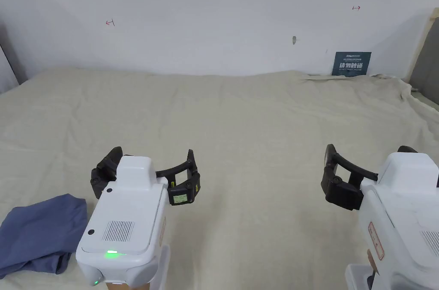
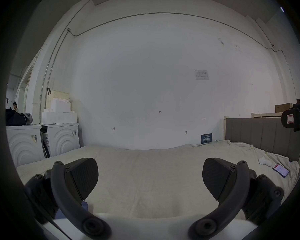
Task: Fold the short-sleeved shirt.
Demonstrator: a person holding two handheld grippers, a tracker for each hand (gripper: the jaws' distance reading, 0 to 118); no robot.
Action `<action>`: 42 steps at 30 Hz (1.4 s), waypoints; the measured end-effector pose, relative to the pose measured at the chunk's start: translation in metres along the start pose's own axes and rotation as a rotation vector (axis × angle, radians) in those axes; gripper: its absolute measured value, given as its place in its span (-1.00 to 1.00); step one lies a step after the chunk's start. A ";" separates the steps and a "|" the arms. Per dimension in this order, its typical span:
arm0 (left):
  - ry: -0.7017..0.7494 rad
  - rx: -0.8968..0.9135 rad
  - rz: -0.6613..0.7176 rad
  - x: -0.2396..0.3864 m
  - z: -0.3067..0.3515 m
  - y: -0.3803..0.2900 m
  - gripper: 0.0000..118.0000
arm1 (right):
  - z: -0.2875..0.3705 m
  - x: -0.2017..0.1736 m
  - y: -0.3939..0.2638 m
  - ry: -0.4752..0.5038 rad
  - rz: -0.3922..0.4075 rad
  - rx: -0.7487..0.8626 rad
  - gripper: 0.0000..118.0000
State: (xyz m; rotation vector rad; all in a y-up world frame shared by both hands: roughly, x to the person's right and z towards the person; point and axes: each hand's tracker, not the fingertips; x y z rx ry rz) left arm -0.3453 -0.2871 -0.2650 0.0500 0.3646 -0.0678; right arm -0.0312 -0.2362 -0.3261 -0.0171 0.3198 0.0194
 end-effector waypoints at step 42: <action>-0.003 0.002 0.000 -0.004 -0.001 0.002 1.00 | 0.008 -0.007 0.009 -0.002 -0.001 0.004 0.69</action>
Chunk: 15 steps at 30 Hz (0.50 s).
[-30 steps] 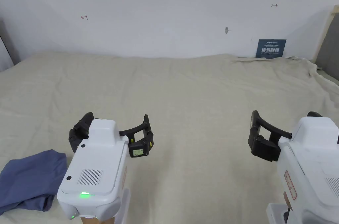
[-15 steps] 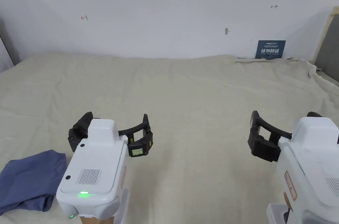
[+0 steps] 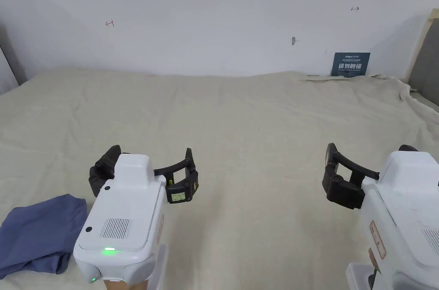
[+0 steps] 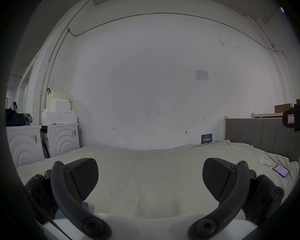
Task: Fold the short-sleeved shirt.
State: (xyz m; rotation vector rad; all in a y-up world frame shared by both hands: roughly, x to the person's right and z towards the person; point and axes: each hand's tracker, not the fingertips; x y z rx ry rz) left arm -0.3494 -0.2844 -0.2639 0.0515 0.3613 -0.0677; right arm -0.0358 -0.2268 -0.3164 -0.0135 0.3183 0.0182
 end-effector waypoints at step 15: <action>-0.019 -0.010 -0.008 -0.002 0.000 0.000 1.00 | -0.032 0.026 0.023 -0.176 -0.280 -0.590 0.69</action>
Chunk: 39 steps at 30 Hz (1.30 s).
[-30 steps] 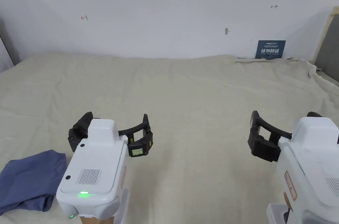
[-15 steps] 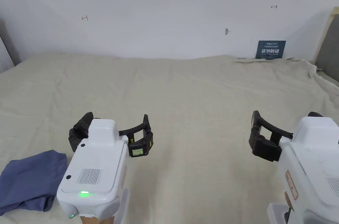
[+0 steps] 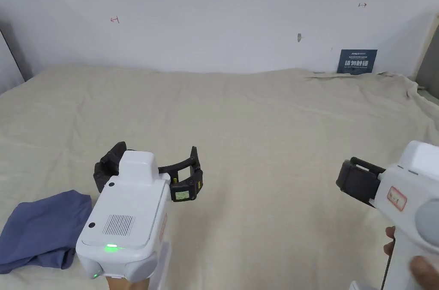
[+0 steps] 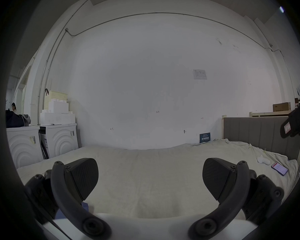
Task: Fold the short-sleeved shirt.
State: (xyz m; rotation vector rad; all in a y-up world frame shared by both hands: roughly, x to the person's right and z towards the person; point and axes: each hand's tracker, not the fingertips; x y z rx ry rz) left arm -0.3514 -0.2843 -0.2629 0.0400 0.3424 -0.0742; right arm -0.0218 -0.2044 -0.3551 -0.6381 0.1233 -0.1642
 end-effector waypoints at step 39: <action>0.005 0.020 0.021 -0.001 -0.009 0.003 1.00 | -0.025 -0.003 -0.040 0.127 0.276 0.569 0.69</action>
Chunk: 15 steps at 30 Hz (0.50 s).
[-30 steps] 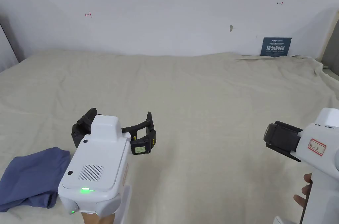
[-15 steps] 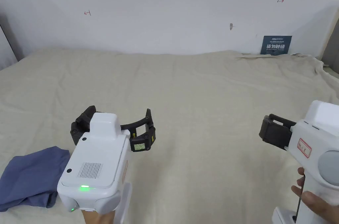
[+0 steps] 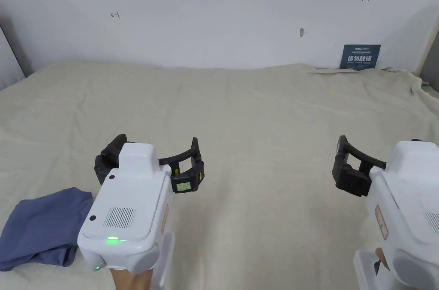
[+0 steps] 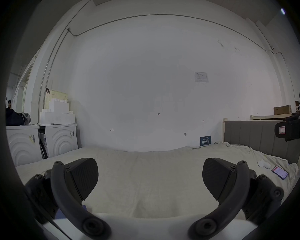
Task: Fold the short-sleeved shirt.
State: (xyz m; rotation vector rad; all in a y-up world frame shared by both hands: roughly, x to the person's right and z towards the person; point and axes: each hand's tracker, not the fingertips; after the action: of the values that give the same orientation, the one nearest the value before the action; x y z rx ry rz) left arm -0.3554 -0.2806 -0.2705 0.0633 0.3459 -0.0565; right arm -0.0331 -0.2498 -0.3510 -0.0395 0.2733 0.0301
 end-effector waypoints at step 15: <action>0.002 0.006 -0.003 0.002 0.001 0.001 1.00 | 0.019 -0.013 0.017 -0.012 -0.011 0.043 0.69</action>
State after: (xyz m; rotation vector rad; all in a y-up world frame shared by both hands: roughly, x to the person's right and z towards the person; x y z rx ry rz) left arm -0.3529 -0.2799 -0.2706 0.0685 0.3474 -0.0608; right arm -0.0410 -0.2322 -0.3303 0.0022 0.2619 0.0135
